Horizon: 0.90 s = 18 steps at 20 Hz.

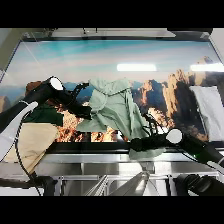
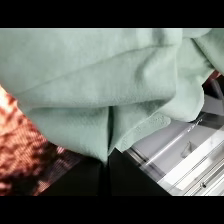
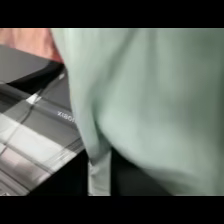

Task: Fold the shirts.

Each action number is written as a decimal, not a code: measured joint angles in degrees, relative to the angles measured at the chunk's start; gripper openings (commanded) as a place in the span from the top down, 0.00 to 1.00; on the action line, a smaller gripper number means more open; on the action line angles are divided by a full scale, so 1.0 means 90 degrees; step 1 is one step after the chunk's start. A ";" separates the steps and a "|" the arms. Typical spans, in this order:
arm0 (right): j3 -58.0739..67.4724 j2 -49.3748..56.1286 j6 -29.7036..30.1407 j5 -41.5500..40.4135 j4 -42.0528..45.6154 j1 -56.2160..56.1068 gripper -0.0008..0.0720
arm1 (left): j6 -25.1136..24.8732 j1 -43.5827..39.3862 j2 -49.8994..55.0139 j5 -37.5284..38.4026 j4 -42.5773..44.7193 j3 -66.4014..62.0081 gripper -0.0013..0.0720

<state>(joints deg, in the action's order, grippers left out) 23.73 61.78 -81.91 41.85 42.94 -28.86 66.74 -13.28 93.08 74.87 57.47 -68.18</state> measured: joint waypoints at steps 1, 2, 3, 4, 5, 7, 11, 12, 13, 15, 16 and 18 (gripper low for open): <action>0.0061 0.0017 -0.0187 0.0066 0.0211 -0.0019 0.95 | -0.0017 0.0000 0.0000 0.0039 0.0002 0.0000 0.97; 0.0107 -0.0007 -0.0355 0.0163 0.0403 -0.0029 0.96 | -0.0039 0.0000 0.0000 0.0080 0.0002 0.0000 0.97; 0.0155 -0.0087 -0.0522 0.0282 0.0602 -0.0036 0.96 | -0.0044 0.0000 0.0000 0.0112 0.0002 0.0000 0.97; 0.0211 -0.0202 -0.0678 0.0418 0.0821 -0.0039 0.96 | -0.0066 0.0000 0.0000 0.0119 0.0002 0.0000 0.97; 0.0301 -0.0367 -0.0877 0.0612 0.1120 -0.0032 0.96 | -0.0063 0.0000 0.0000 0.0155 0.0002 0.0000 0.97; 0.0617 -0.0712 -0.1282 0.1044 0.2021 0.0172 0.96 | -0.0066 0.0000 0.0000 0.0233 0.0002 0.0000 0.97; 0.1814 -0.0806 -0.1345 0.1557 0.3854 0.1848 0.96 | -0.0061 0.0000 0.0000 0.0576 0.0000 0.0000 0.97; 0.2195 -0.0644 -0.1124 0.1537 0.4036 0.2402 0.96 | -0.0032 0.0000 0.0000 0.0644 0.0000 0.0000 0.97; 0.2659 -0.0379 -0.0843 0.1433 0.4092 0.2994 0.96 | -0.0007 0.0000 0.0000 0.0690 0.0000 0.0000 0.97; 0.3674 0.0347 -0.0185 0.1219 0.3869 0.3944 0.96 | 0.0058 0.0000 0.0000 0.0765 -0.0002 0.0000 0.97; 0.4175 0.0746 0.0117 0.1156 0.3614 0.4257 0.96 | 0.0092 0.0000 0.0000 0.0782 -0.0005 0.0000 0.97; 0.5306 0.1705 0.0627 0.1005 0.3041 0.4670 0.96 | 0.0177 0.0000 0.0000 0.0816 -0.0029 0.0000 0.97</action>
<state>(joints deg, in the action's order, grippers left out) 71.48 77.12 -76.27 50.89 70.30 13.17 68.34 -13.28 93.08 82.21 57.21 -68.18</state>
